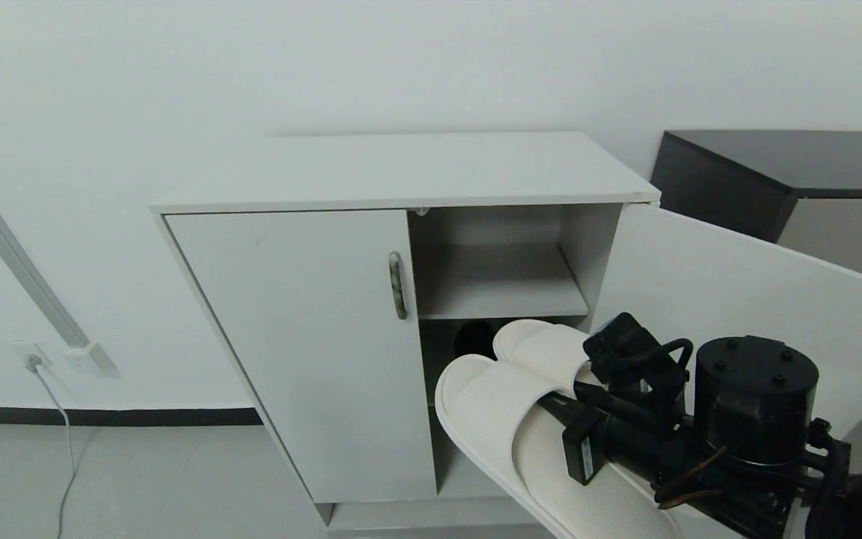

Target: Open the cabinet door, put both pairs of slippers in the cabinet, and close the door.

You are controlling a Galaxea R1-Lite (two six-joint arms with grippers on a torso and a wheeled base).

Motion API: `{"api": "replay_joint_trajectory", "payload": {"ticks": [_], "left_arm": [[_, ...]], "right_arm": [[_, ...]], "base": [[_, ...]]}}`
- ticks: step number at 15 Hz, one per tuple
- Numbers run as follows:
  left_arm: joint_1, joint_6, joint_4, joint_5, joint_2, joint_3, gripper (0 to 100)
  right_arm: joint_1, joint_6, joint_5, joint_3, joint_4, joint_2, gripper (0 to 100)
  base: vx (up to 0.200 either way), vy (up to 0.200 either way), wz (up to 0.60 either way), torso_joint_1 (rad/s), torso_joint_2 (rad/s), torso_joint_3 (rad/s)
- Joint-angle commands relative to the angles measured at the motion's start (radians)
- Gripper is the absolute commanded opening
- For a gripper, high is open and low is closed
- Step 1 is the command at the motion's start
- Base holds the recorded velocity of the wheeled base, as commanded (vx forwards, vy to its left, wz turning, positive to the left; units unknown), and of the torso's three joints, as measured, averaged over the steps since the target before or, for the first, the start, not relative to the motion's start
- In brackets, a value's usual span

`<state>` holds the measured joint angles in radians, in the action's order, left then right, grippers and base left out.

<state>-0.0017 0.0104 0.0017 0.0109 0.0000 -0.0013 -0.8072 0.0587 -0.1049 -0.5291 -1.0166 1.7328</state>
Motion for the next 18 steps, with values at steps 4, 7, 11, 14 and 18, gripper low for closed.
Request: {"api": "replay_joint_trajectory", "payload": {"ticks": [4,7,11,14,18], "left_arm": [[0.0,0.0,0.0,0.0,0.0,0.001,0],[0.0,0.0,0.0,0.0,0.0,0.0,0],[-0.001,-0.001,0.0,-0.003,0.0,0.0,0],[-0.001,0.0,0.0,-0.003,0.0,0.0,0],[0.0,0.0,0.0,-0.005,0.0,0.001,0]], "right_arm": [[-0.001,0.001,0.001,0.0,0.0,0.005,0],[-0.001,0.001,0.001,0.0,-0.002,0.018,0],[-0.003,-0.002,0.001,-0.002,-0.011,0.021,0],[-0.003,0.0,-0.001,0.005,-0.046,0.028,0],[-0.003,0.004,-0.007,0.005,-0.054,0.045,0]], "base": [[0.0,0.0,0.0,-0.1,0.47,0.355],[0.0,0.0,0.0,-0.053,0.44,0.378],[0.0,0.0,0.0,-0.015,0.37,0.349],[0.0,0.0,0.0,0.0,0.07,0.057],[0.0,0.0,0.0,0.0,0.0,0.0]]}}
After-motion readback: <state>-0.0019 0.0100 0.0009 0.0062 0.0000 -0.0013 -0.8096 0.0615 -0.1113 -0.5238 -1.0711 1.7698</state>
